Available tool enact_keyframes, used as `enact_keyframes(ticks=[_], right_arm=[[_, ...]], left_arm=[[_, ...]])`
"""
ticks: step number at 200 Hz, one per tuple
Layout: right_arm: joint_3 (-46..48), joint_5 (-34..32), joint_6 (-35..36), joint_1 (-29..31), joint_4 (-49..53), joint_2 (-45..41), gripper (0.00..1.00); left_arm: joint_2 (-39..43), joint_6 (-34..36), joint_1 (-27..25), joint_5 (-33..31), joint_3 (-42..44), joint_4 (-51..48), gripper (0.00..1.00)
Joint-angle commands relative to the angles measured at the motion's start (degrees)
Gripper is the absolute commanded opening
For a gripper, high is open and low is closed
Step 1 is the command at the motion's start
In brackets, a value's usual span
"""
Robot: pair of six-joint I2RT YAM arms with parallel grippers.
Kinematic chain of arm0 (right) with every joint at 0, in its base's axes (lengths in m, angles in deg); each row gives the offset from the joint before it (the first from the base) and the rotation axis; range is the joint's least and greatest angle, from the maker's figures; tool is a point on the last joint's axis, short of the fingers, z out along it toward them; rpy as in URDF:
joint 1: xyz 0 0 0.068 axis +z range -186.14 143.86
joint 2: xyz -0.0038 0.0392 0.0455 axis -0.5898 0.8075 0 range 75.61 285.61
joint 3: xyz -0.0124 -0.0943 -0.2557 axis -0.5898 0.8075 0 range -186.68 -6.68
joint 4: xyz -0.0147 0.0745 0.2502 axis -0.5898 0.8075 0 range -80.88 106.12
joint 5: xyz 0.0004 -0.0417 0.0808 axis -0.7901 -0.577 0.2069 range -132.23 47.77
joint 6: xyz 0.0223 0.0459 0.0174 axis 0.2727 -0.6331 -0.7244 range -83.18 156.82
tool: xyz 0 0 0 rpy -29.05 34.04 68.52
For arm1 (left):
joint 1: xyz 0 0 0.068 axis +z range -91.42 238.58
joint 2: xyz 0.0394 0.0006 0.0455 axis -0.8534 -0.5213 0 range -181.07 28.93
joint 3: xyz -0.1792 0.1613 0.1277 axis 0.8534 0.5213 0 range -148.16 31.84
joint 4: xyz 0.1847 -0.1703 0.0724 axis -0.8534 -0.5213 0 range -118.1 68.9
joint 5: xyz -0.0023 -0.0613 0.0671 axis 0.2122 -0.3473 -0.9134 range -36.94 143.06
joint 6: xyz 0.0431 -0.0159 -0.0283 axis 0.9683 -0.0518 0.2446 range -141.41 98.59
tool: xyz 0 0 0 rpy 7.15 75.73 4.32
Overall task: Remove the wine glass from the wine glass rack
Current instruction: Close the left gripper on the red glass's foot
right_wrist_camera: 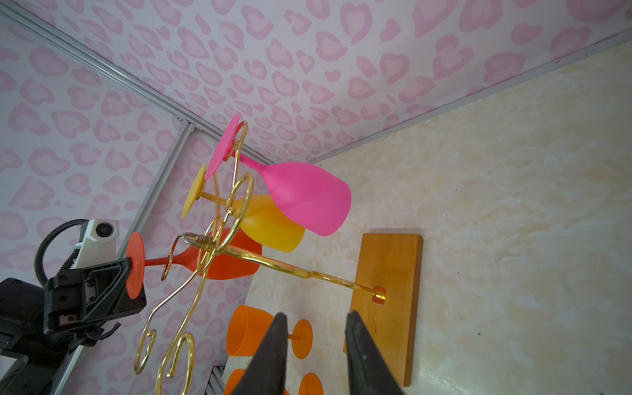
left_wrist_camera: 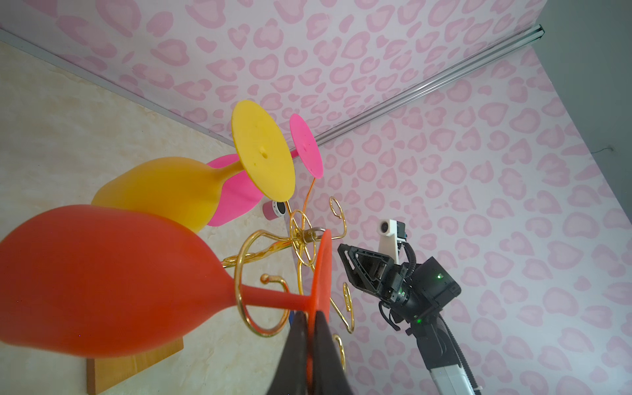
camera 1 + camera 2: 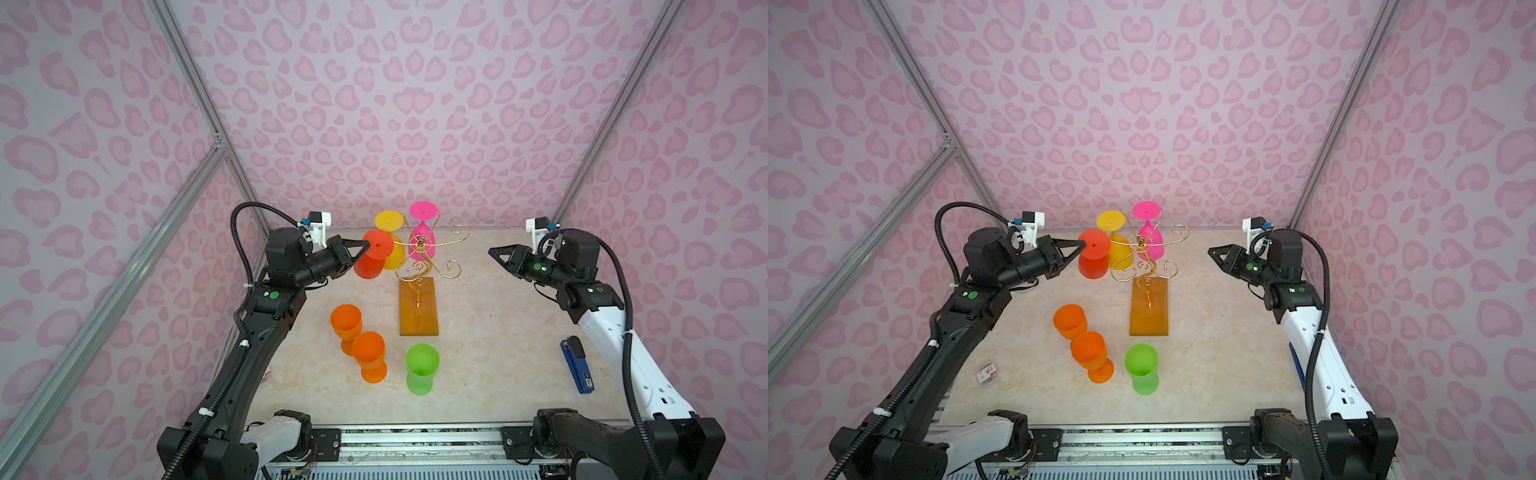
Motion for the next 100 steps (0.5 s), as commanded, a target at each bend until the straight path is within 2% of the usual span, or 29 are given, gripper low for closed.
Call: enact_keyframes(ticks=[1, 100], right_arm=[[0.5, 0.4, -0.1, -0.3, -1.4, -0.2, 0.30], [0.2, 0.9, -0.9, -0.5, -2.7, 0.7, 0.30]], left_arm=[[-0.9, -0.6, 0.0, 1.1, -1.1, 3.3, 0.02], [-3.7, -1.7, -0.1, 2.4, -2.1, 5.3, 0.02]])
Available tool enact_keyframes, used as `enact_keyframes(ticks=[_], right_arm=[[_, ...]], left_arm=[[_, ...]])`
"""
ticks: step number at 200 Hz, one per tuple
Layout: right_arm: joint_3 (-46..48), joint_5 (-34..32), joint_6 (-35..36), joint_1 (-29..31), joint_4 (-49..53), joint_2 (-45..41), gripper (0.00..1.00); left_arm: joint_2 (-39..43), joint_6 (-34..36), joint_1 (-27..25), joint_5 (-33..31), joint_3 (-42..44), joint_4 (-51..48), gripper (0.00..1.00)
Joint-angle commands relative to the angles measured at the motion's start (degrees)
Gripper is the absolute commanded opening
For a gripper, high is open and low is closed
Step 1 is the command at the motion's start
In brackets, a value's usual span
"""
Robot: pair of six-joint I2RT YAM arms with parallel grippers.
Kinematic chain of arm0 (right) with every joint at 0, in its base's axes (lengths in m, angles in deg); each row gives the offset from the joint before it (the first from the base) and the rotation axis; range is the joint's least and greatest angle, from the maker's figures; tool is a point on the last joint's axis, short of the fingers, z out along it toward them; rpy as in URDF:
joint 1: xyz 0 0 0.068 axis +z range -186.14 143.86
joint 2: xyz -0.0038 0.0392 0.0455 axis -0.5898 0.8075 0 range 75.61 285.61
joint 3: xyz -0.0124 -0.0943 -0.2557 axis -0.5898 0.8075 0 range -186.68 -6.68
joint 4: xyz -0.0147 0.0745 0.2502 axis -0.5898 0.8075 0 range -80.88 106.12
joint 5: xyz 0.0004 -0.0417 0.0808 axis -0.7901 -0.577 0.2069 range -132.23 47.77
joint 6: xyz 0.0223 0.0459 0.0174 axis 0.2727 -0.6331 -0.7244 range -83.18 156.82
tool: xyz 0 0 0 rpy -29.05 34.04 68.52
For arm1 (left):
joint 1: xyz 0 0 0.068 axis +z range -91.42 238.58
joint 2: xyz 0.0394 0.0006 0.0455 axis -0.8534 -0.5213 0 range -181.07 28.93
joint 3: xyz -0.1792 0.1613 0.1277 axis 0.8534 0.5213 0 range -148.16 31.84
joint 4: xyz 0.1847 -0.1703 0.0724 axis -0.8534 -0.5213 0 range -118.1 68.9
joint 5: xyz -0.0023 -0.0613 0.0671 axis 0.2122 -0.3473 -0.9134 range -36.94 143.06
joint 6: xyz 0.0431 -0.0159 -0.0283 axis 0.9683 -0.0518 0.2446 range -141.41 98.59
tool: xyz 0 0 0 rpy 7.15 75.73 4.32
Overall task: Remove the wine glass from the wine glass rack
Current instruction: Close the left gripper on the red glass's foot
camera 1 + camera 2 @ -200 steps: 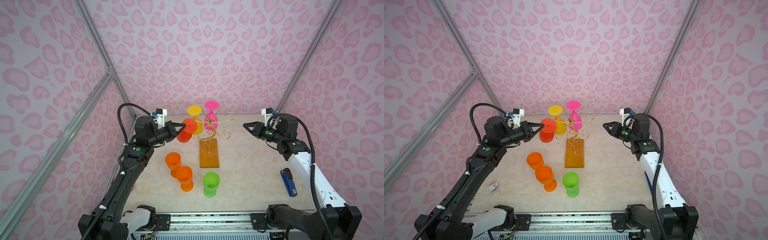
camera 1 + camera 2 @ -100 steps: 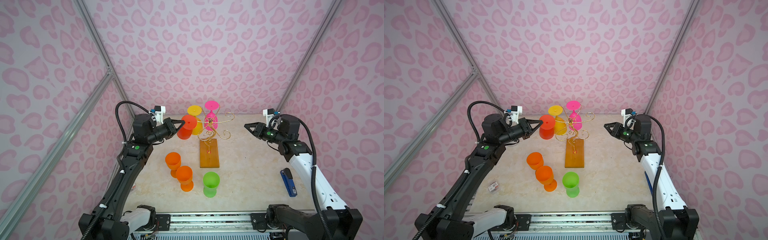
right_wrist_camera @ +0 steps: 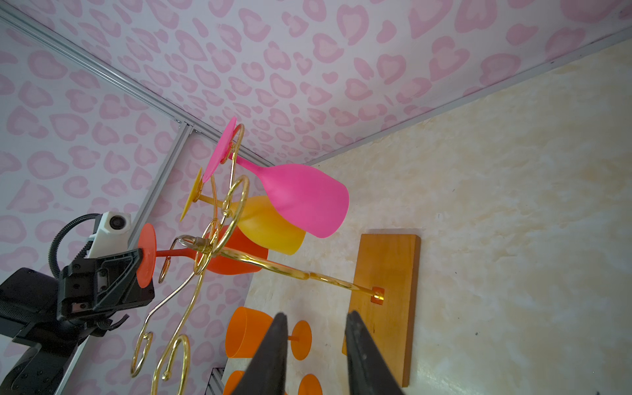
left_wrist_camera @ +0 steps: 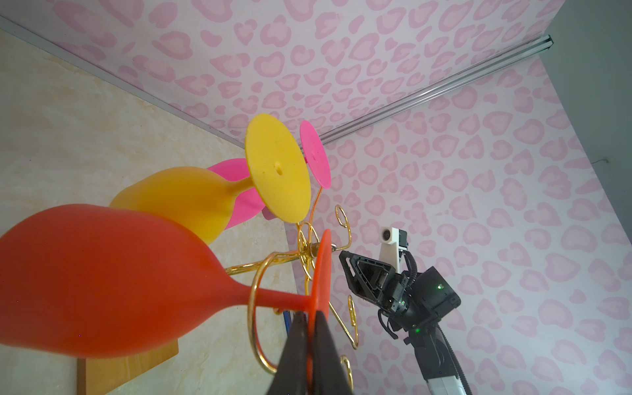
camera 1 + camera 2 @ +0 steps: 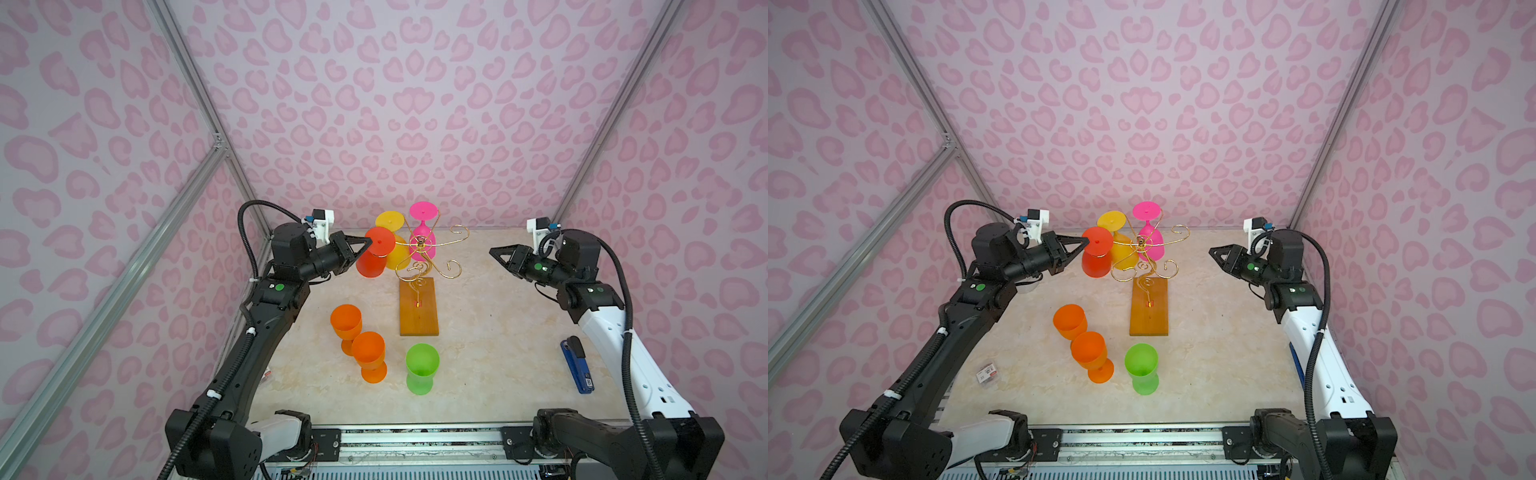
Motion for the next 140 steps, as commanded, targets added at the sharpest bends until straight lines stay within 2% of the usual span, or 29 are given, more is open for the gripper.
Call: enact_keyframes(ticks=[1, 140], right_arm=[[0.1, 0.7, -0.8, 0.0, -2.2, 0.5, 0.30], [0.4, 1.1, -1.4, 0.0, -3.0, 0.8, 0.30]], left_arm=[[-0.2, -0.1, -0.1, 1.5, -0.9, 3.5, 0.02], [-0.3, 5.8, -2.9, 2.2, -2.2, -2.8, 0.02]])
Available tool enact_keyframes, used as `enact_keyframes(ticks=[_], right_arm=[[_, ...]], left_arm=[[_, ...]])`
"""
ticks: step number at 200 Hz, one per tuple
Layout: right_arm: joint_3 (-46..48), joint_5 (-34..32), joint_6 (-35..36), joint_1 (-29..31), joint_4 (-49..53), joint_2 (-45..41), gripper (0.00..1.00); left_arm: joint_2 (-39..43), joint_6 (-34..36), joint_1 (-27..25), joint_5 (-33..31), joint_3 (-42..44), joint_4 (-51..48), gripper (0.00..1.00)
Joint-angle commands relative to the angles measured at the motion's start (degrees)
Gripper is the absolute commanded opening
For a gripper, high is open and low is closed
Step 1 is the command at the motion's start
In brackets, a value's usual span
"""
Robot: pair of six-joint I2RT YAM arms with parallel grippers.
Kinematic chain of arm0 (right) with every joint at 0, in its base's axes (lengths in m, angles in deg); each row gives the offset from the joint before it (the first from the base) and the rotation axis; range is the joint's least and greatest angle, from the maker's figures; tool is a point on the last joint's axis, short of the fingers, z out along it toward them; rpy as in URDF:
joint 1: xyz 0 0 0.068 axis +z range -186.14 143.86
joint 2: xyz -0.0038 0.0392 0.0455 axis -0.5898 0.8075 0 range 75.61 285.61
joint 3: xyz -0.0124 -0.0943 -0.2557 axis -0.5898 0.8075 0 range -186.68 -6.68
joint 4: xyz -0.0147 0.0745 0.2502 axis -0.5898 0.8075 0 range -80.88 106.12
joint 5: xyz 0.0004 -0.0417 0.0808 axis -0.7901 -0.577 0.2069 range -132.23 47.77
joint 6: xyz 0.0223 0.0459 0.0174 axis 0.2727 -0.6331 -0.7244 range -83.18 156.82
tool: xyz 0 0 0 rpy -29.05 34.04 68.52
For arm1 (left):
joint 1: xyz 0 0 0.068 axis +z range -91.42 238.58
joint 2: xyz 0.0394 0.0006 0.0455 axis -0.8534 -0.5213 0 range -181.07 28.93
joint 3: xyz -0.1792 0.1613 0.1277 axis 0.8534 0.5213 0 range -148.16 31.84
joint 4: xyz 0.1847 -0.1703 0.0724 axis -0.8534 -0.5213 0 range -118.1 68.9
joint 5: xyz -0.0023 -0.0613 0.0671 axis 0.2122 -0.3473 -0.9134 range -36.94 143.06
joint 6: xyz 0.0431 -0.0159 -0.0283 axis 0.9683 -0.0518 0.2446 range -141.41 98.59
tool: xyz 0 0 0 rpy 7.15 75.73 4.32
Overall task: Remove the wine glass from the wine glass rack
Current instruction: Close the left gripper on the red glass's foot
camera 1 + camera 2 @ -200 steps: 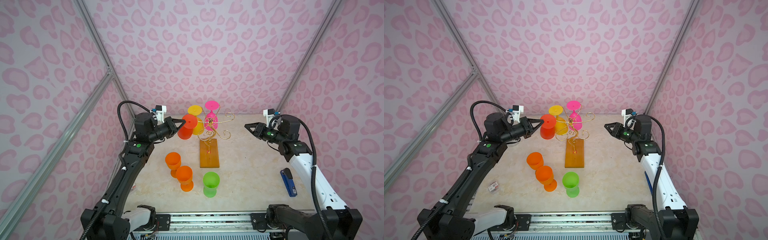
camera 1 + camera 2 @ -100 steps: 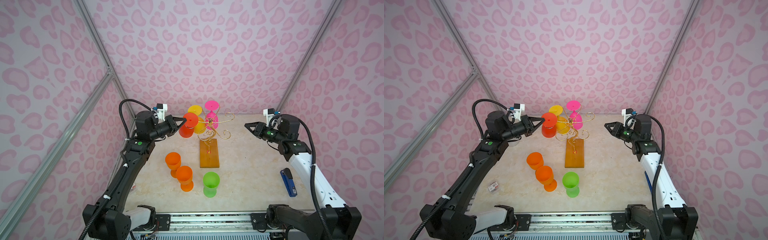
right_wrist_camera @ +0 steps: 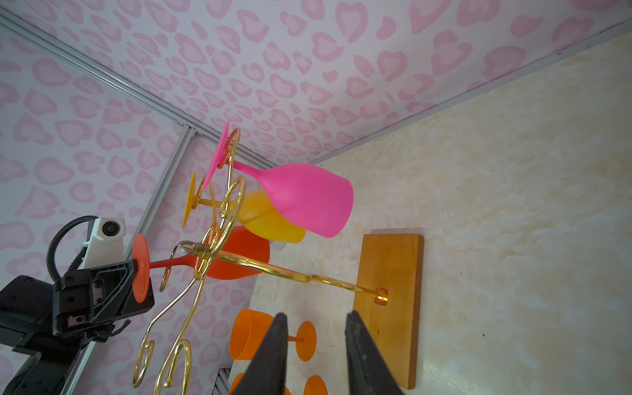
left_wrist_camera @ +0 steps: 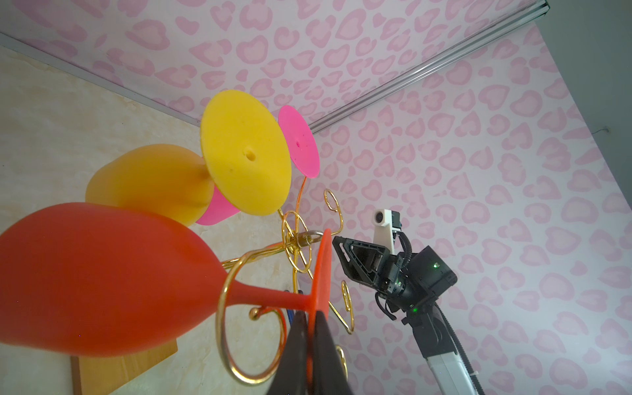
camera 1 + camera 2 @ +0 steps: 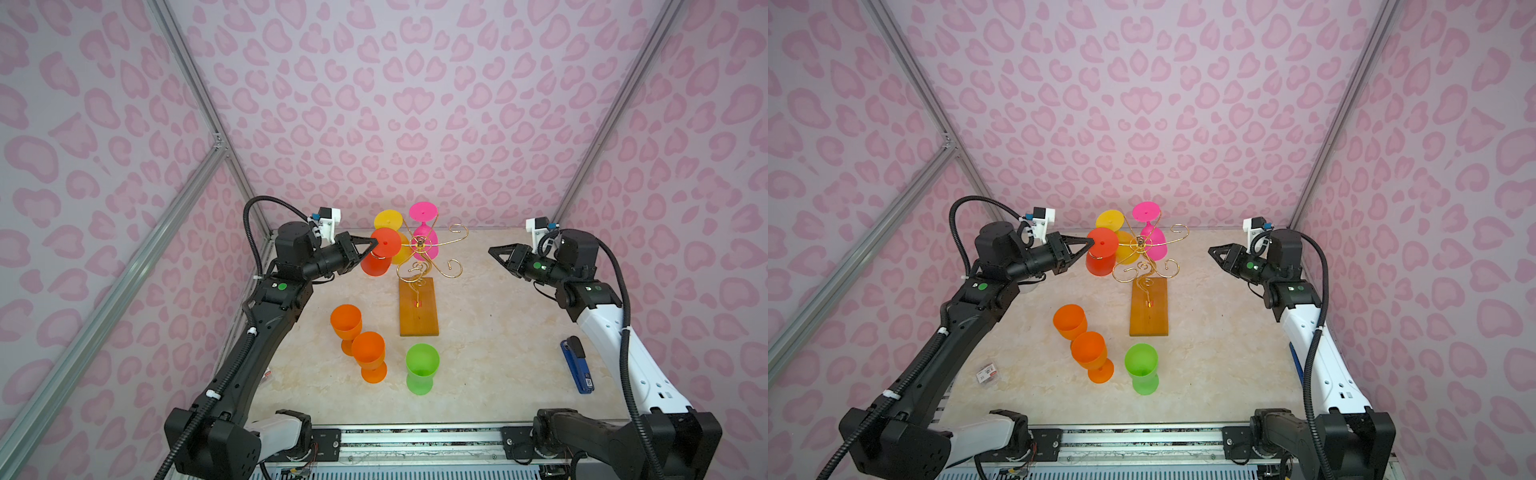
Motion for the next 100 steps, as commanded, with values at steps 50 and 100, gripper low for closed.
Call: enact_keyframes(ticks=[50, 100], right_arm=[[0.4, 0.4, 0.0, 0.0, -1.9, -0.1, 0.30], [0.2, 0.1, 0.2, 0.0, -1.6, -0.5, 0.30]], left_arm=[[-0.1, 6.9, -0.9, 1.3, -2.7, -5.4, 0.02], [-0.3, 10.5, -1.9, 0.0, -4.3, -8.7, 0.02]])
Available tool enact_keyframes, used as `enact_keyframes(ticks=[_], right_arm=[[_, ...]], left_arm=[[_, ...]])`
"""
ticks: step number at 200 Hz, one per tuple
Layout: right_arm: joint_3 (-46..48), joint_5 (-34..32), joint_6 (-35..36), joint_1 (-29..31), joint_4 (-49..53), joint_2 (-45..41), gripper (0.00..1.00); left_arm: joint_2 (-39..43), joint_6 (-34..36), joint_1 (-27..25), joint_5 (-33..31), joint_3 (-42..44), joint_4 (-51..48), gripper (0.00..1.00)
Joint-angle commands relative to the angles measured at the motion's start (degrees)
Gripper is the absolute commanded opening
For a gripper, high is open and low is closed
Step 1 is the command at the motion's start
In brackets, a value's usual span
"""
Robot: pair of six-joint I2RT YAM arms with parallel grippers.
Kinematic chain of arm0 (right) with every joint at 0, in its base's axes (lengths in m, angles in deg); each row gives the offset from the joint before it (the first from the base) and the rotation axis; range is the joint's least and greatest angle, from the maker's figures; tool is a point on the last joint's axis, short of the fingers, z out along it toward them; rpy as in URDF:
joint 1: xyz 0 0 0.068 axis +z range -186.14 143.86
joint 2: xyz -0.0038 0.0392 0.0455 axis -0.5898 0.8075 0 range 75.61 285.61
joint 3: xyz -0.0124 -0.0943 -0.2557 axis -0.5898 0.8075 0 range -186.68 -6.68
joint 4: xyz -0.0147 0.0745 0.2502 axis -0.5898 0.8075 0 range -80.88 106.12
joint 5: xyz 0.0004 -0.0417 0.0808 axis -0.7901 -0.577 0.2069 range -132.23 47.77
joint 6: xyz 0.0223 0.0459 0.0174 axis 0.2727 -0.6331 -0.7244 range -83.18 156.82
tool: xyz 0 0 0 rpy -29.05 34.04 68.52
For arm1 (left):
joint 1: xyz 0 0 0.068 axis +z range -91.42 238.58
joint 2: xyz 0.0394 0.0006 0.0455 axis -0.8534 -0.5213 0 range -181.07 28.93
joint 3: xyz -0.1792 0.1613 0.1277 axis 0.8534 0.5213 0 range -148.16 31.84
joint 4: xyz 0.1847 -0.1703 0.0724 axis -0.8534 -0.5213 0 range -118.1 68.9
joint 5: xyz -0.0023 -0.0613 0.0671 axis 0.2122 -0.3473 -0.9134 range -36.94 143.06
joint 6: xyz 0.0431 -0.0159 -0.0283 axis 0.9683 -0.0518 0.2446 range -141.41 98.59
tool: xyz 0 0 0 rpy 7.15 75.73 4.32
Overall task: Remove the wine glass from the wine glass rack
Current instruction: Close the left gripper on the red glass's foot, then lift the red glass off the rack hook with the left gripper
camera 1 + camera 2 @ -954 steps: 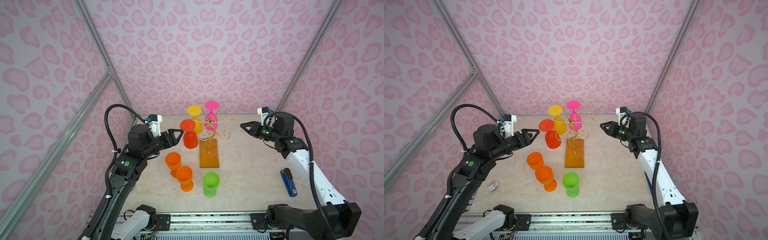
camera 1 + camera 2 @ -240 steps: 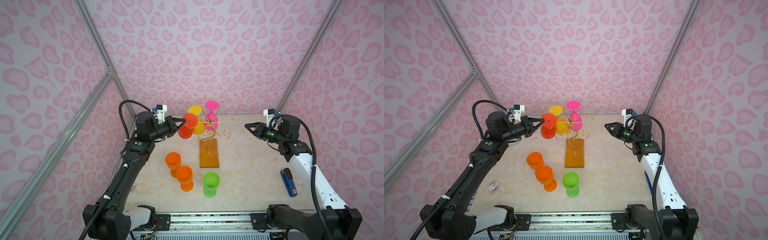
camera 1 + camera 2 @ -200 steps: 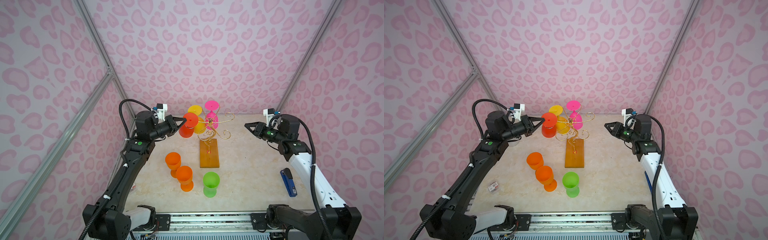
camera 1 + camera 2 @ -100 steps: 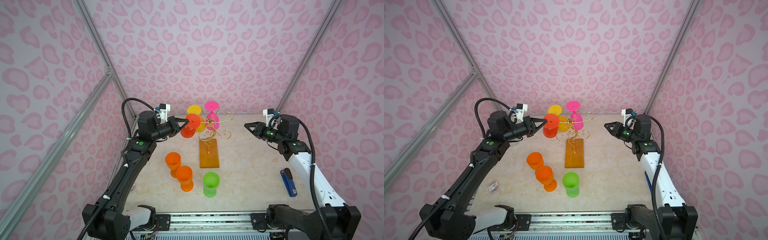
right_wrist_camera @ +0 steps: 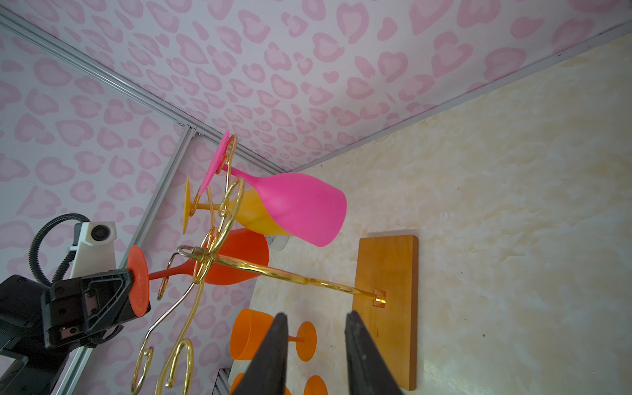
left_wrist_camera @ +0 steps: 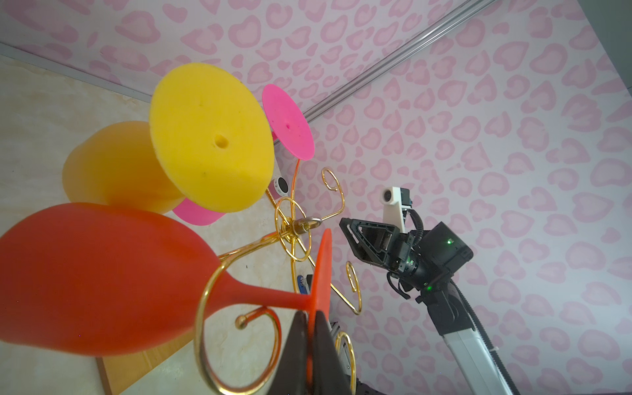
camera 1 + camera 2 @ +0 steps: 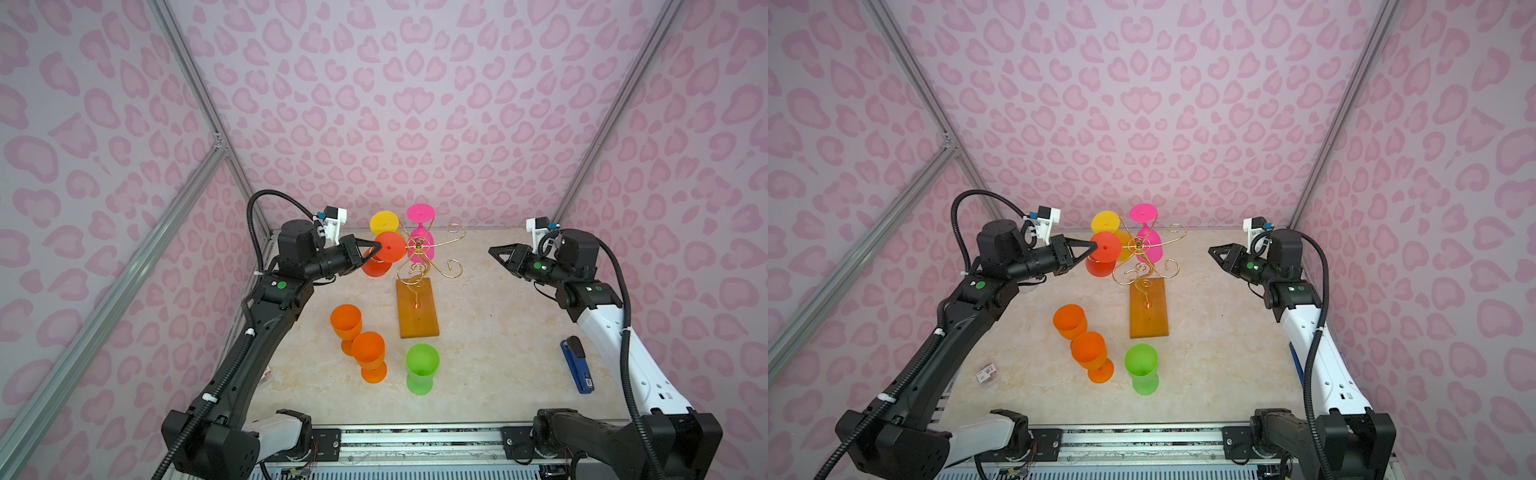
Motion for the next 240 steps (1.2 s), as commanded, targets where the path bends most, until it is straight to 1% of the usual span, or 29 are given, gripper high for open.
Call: enact_keyframes(ticks=[1, 21, 99, 107, 135, 240], right_arm=[[0.2, 0.1, 0.2, 0.0, -1.6, -0.2, 0.30], [0.2, 0.1, 0.3, 0.0, -1.4, -0.3, 0.30], [0.0, 0.0, 0.6, -0.1, -0.9, -0.3, 0.30], [0.0, 0.0, 0.6, -0.1, -0.9, -0.3, 0.30], [0.0, 0.0, 0.6, -0.1, -0.8, -0.3, 0.30], [0.2, 0.1, 0.7, -0.4, -0.7, -0.8, 0.30]], left_arm=[[-0.3, 3.2, -0.4, 0.0, -1.4, -2.3, 0.02], [-0.4, 5.1, -0.9, -1.5, -2.3, -4.1, 0.02], [-0.8, 9.4, -2.3, -1.4, -3.5, -7.8, 0.02], [-0.7, 9.6, -2.2, -1.3, -5.0, -8.1, 0.02], [-0.3, 9.8, -2.3, -0.6, -5.5, -8.9, 0.02], [2.6, 9.9, -2.2, 0.8, -4.2, -11.1, 0.02]])
